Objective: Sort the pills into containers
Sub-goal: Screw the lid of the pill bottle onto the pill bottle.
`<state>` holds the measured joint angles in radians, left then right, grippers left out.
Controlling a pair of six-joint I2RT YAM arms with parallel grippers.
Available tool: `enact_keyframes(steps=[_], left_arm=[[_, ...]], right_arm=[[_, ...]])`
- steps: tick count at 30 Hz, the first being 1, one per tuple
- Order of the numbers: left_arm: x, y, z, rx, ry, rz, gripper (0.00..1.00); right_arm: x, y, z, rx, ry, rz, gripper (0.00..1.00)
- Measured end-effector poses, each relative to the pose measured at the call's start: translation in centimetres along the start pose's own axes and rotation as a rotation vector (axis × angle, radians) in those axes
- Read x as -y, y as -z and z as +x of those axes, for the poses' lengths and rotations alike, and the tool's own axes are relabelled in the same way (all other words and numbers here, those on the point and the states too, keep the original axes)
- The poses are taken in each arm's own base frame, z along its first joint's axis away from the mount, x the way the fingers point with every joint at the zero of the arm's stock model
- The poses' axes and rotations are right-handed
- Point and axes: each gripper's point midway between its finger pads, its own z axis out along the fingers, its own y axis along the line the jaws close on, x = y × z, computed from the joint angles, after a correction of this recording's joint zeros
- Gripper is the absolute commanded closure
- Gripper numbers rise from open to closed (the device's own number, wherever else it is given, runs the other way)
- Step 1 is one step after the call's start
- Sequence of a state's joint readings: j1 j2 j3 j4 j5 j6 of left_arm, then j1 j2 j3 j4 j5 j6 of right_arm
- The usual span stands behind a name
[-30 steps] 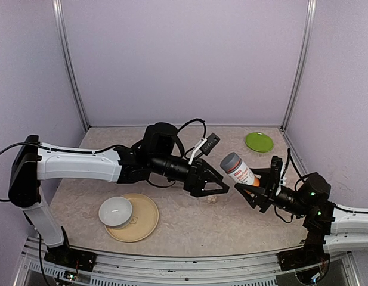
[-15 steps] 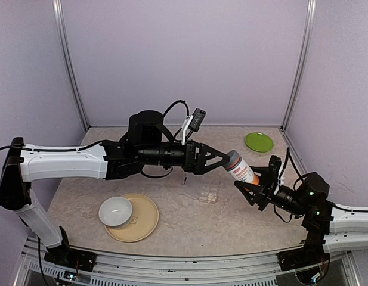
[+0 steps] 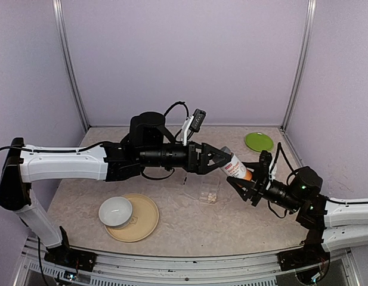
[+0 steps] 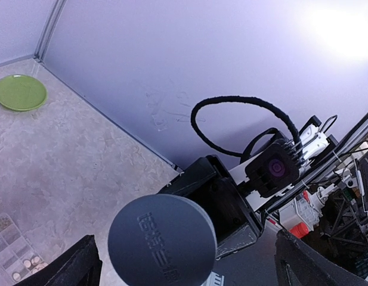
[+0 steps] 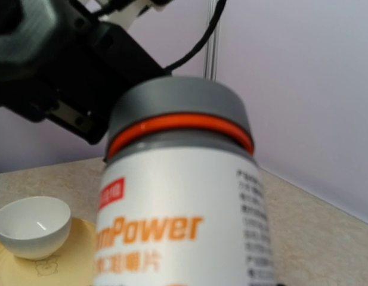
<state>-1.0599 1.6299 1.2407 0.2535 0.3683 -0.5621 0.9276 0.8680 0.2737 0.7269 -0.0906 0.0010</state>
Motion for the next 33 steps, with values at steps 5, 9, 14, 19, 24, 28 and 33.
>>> enact_keyframes(steps=[5, 9, 14, 19, 24, 28, 33], left_arm=[[0.1, -0.1, 0.1, 0.000, 0.003, 0.000, 0.01], [-0.1, 0.0, 0.0, 0.005, 0.006, -0.008, 0.01], [-0.2, 0.0, -0.1, 0.009, 0.009, -0.013, 0.01], [-0.2, 0.0, -0.2, 0.011, 0.010, -0.017, 0.01], [-0.3, 0.0, -0.2, 0.013, 0.009, -0.020, 0.01], [-0.5, 0.0, -0.3, 0.018, 0.009, -0.029, 0.01], [-0.9, 0.2, -0.6, 0.026, 0.013, -0.044, 0.01]], right_arm=[[-0.1, -0.8, 0.7, -0.026, -0.002, -0.010, 1.00], [-0.4, -1.2, 1.0, -0.031, -0.004, -0.026, 1.00], [-1.0, -1.7, 1.5, -0.041, -0.011, -0.062, 1.00], [-1.6, -2.2, 1.9, -0.049, -0.027, -0.096, 1.00], [-2.0, -2.3, 2.0, -0.049, -0.032, -0.117, 1.00], [-2.0, -2.0, 1.1, -0.025, -0.028, -0.119, 1.00], [-1.0, -0.8, -2.0, 0.064, 0.003, -0.061, 1.00]])
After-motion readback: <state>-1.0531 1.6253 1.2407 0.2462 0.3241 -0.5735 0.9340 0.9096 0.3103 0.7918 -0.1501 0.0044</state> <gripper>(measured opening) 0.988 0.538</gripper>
